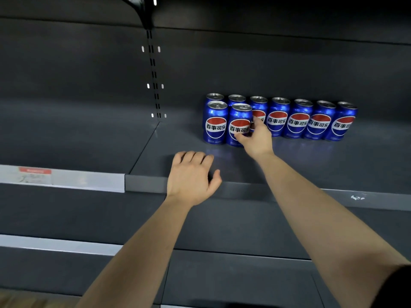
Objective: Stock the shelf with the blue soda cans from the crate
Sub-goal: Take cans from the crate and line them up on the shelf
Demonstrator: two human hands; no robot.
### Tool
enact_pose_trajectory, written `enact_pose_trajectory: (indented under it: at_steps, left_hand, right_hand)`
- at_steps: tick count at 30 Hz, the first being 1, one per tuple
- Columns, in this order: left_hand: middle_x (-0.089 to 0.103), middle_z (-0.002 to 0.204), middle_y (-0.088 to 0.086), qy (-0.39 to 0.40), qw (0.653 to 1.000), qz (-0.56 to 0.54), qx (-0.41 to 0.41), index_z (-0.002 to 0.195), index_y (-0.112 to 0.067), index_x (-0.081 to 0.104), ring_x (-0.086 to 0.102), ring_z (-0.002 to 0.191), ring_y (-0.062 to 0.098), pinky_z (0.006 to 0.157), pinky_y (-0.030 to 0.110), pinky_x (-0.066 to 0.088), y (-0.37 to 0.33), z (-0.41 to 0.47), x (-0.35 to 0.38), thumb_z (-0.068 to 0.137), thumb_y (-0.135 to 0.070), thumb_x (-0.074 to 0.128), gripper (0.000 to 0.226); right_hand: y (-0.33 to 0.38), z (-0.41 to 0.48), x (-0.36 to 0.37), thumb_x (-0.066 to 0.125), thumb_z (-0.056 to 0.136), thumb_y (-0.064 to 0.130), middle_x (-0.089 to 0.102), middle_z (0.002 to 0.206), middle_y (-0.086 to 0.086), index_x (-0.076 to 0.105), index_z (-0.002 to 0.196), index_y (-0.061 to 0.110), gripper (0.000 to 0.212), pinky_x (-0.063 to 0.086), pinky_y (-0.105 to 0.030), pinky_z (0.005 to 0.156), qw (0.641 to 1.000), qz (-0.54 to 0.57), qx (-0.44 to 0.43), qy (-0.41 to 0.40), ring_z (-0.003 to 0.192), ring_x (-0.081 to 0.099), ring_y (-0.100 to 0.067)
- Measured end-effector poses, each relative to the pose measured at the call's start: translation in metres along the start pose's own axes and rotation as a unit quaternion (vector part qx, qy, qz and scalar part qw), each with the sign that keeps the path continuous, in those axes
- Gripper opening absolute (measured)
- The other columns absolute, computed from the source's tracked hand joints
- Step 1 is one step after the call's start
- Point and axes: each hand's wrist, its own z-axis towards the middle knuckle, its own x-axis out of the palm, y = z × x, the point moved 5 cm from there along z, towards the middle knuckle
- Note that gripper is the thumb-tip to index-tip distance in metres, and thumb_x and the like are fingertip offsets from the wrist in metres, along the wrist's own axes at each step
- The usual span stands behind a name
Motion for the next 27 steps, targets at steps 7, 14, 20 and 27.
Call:
enact_pose_trajectory:
  at_steps: [7, 14, 20, 27]
  left_hand:
    - [0.069, 0.097, 0.001, -0.001, 1.0, -0.005, 0.0, 0.107, -0.017, 0.068, 0.061, 0.095, 0.024, 0.091, 0.04, 0.037, 0.0, 0.0, 0.001, 0.087, -0.046, 0.034, 0.049]
    - [0.068, 0.099, 0.003, 0.006, 1.0, -0.005, 0.006, 0.109, -0.016, 0.067, 0.06, 0.094, 0.026, 0.087, 0.041, 0.039, 0.003, 0.001, 0.003, 0.087, -0.046, 0.032, 0.051]
    - [0.065, 0.112, 0.008, 0.021, 1.0, 0.003, 0.007, 0.119, -0.017, 0.063, 0.057, 0.1, 0.031, 0.089, 0.042, 0.035, 0.003, 0.002, 0.005, 0.088, -0.047, 0.023, 0.059]
    - [0.038, 0.144, 0.015, 0.016, 0.996, -0.056, -0.063, 0.145, -0.014, 0.032, 0.04, 0.125, 0.035, 0.101, 0.05, 0.028, -0.017, -0.01, -0.005, 0.095, -0.033, 0.044, 0.055]
  right_hand:
    - [0.002, 0.002, 0.001, 0.075, 0.082, 0.015, 0.056, 0.137, -0.005, 0.041, 0.144, 0.012, 0.07, 0.044, -0.035, 0.106, 1.0, 0.005, 0.004, 0.005, 0.126, 0.053, -0.02]
    - [-0.01, -0.021, -0.012, 0.071, 0.088, 0.025, 0.058, 0.123, -0.001, 0.043, 0.141, 0.01, 0.062, 0.042, -0.025, 0.094, 0.998, 0.021, 0.04, 0.034, 0.115, 0.056, -0.015]
    - [-0.016, -0.055, -0.053, 0.067, 0.089, 0.024, 0.062, 0.116, -0.003, 0.059, 0.125, 0.012, 0.039, 0.044, -0.023, 0.088, 1.0, -0.01, 0.006, 0.028, 0.105, 0.058, -0.012]
    - [-0.038, -0.108, -0.109, 0.066, 0.086, 0.018, 0.068, 0.107, -0.004, 0.064, 0.117, 0.01, 0.032, 0.05, -0.031, 0.095, 0.996, -0.059, -0.068, -0.006, 0.097, 0.062, -0.014]
